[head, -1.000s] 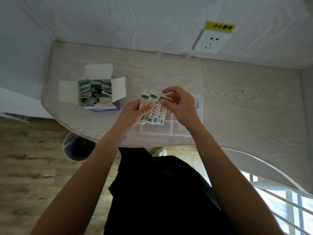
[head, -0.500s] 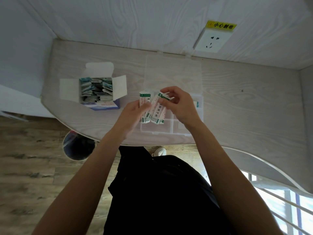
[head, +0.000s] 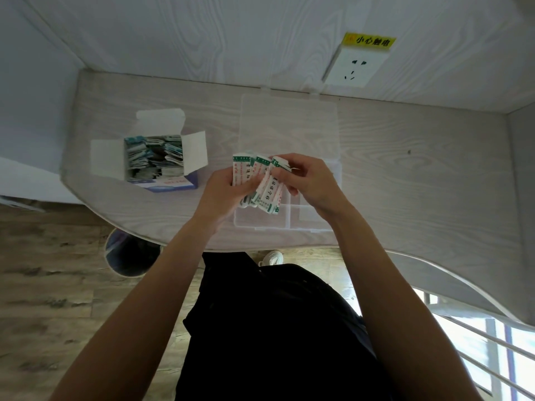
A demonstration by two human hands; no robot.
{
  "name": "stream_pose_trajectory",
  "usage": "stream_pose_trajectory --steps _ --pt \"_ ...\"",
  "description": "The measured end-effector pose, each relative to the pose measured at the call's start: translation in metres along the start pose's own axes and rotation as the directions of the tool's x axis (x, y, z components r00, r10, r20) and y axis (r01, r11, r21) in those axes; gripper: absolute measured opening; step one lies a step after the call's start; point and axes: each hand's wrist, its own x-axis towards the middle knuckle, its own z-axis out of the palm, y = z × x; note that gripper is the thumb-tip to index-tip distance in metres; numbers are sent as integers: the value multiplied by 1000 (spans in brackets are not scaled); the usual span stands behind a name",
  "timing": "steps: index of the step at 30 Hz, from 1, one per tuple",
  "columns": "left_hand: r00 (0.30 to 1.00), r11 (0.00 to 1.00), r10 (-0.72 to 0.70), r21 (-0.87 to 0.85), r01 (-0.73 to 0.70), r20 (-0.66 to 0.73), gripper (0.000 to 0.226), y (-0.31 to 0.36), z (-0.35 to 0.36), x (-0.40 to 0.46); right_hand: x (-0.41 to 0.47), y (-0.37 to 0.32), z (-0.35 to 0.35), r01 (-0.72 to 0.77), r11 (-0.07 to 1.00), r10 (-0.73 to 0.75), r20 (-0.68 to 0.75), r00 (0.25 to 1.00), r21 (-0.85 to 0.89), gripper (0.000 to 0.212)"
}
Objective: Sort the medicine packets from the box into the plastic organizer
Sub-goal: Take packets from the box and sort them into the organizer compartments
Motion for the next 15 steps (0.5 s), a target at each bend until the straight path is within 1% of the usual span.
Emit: stream_pose_trajectory --steps 1,3,5,6,8,9,11,14,15 --pt "1000 1000 1 6 -1 7 7 1 1 -1 0 1 0 -3 1000 3 -7 1000 1 17" --pt "1000 999 -1 46 0 23 19 3 3 -2 0 3 1 -11 1000 11 -23 1000 -5 12" --pt "1000 997 -12 74 9 29 25 3 6 -2 0 6 2 -24 1000 24 -33 999 4 4" --pt "999 997 -43 72 42 16 29 3 7 -2 -1 8 3 -32 999 32 -37 999 7 2" --pt "991 991 -135 9 135 -3 33 4 9 -1 -1 11 2 -42 999 42 -44 998 0 2" --pt "987 987 -158 -5 158 6 32 4 8 -1 -1 12 1 -44 999 44 -48 998 -7 3" --pt "988 988 -154 4 154 24 27 2 7 -1 -2 14 -2 -45 999 44 -49 998 -14 3" --pt "993 993 -121 -4 121 -10 22 -1 5 0 -3 15 -8 -37 998 39 -46 998 44 2" --pt "994 995 -104 -1 104 -20 20 -2 4 2 -4 14 -9 -35 997 38 -41 998 68 4"
